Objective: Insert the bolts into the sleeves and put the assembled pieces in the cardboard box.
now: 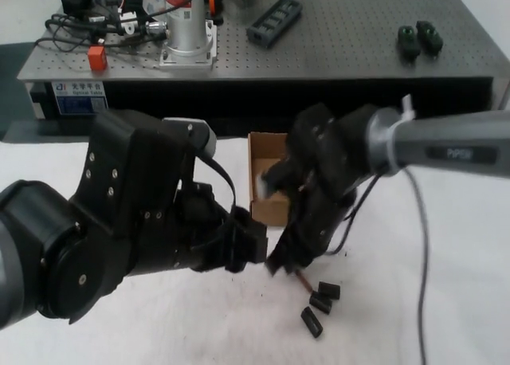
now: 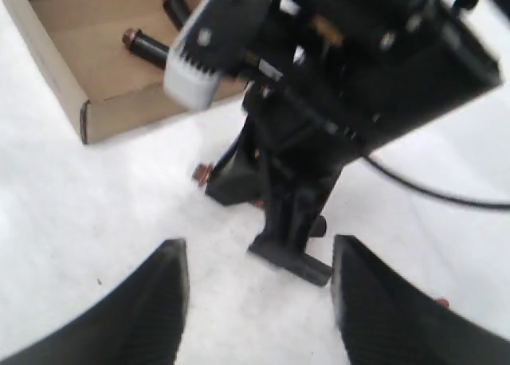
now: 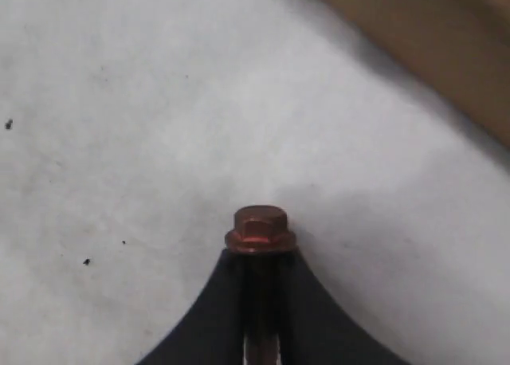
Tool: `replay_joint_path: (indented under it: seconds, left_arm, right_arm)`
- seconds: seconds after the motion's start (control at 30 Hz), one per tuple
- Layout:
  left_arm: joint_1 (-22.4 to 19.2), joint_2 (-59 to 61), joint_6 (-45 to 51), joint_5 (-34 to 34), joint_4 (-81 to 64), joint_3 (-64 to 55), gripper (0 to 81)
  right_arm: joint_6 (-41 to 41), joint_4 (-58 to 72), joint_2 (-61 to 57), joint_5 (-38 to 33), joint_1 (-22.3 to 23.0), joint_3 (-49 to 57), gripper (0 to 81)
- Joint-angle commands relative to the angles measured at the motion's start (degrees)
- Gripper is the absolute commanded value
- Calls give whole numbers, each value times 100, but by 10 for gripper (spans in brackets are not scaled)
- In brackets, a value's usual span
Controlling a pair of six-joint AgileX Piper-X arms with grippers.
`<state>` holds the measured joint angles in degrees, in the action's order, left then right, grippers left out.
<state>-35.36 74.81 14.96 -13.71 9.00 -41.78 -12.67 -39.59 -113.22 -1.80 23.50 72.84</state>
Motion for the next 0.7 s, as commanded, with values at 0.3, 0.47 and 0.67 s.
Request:
replay_joint_path:
  seconds: [0.3, 0.47, 0.67]
  left_arm:
    - [-665, 1863, -392, -245, 2152, -2004, 393]
    - [-997, 3122, -1109, -140, 3155, -3399, 393]
    - [-1061, 4001, -3024, 452, 3678, -4683, 393]
  right_arm:
    - [684, -491, 3787, -952, -2083, -1578, 27]
    - [799, -763, 4806, -952, -2482, -2439, 27]
    - [945, -1075, 5713, -1003, -2607, -3095, 27]
